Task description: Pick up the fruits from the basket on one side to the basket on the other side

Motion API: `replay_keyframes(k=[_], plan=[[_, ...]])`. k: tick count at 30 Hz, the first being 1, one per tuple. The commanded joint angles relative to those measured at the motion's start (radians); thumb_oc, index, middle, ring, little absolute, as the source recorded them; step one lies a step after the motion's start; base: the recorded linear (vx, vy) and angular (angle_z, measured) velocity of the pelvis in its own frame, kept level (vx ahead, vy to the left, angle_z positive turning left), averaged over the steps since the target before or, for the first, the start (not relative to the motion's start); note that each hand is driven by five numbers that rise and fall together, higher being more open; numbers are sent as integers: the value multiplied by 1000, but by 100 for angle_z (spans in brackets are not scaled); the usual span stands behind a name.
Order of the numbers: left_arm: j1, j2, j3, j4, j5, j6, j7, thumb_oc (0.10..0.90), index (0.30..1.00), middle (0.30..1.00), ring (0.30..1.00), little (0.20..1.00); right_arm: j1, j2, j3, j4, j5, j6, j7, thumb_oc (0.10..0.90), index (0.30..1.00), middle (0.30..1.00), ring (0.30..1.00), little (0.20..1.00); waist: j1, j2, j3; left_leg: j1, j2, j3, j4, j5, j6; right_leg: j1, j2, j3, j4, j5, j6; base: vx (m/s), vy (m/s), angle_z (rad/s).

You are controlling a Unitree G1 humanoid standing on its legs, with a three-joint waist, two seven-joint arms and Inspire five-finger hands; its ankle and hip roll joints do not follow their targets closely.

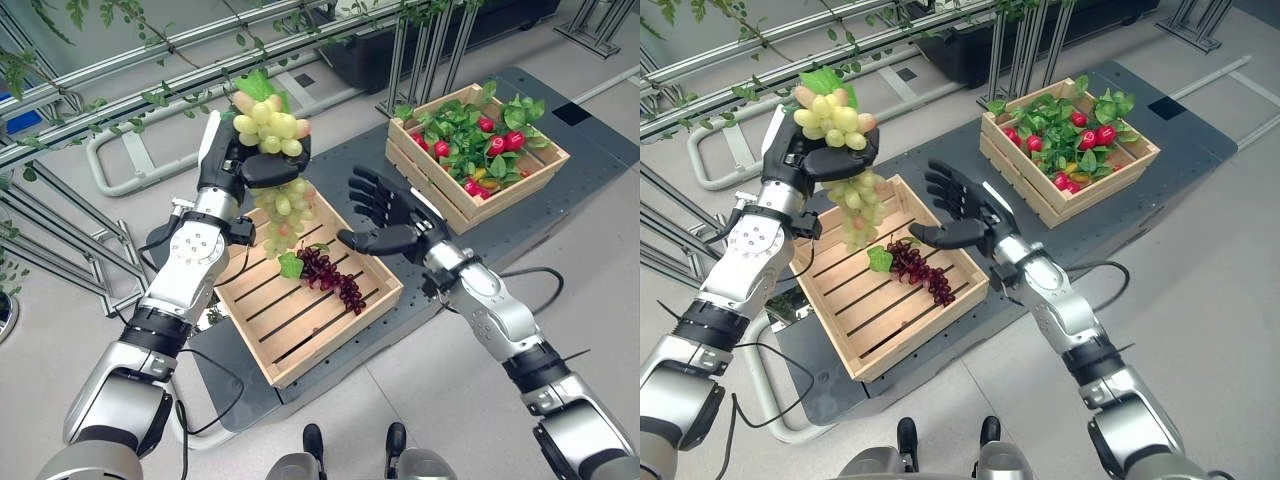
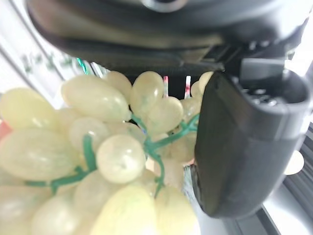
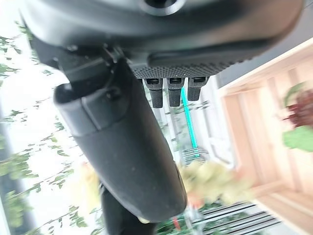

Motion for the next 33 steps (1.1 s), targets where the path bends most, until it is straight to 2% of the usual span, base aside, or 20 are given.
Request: replay_keyframes(k=[1, 8, 16, 27, 30, 31, 33], plan=[[-180, -44, -22, 21, -68, -72, -13, 400, 300, 300, 300, 300, -84, 81, 53, 60, 58, -65, -46, 800, 900, 900, 900, 900, 16, 7, -240, -20, -15, -22, -2, -37, -13, -9, -14, 12, 1, -14, -42, 18, -39, -4], [-267, -109, -103, 64, -109, -42, -64, 400, 300, 300, 300, 300, -205, 124, 99, 128, 79, -66, -126, 800, 900, 900, 900, 900, 18, 10, -255, -2, -14, -24, -2, -48, -14, 6, -10, 21, 1, -22, -45, 7, -15, 0], [-321, -168, -144, 84, -148, -43, -78, 400, 300, 300, 300, 300, -264, 177, 134, 206, 160, -13, -130, 800, 900, 900, 900, 900, 18, 9, -273, 10, -9, -20, -2, -54, -14, 15, -8, 26, 1, -27, -46, 6, -4, -1], [-333, -210, -174, 68, -179, -18, -126, 400, 300, 300, 300, 300, -282, 231, 127, 204, 236, -46, -179, 800, 900, 900, 900, 900, 18, 10, -277, 16, -7, -20, -2, -59, -13, 17, -5, 32, 1, -28, -46, 4, -8, -2], [-313, -227, -168, 63, -221, -27, -174, 400, 300, 300, 300, 300, -283, 243, 115, 211, 278, -59, -164, 800, 900, 900, 900, 900, 19, 9, -281, 20, -5, -19, -2, -59, -13, 19, -4, 34, 1, -28, -47, 0, 0, 0], [-311, -230, -170, 62, -211, -22, -172, 400, 300, 300, 300, 300, -281, 247, 110, 216, 290, -81, -168, 400, 300, 300, 300, 300, 20, 9, -283, 22, -4, -18, -2, -60, -13, 21, -4, 34, 1, -28, -47, 0, 0, 0], [-311, -231, -173, 64, -207, -16, -168, 400, 300, 300, 300, 300, -280, 249, 105, 221, 303, -100, -173, 400, 300, 300, 300, 300, 21, 8, -286, 23, -4, -18, -2, -60, -13, 21, -4, 33, 1, -28, -46, 0, 0, 0]])
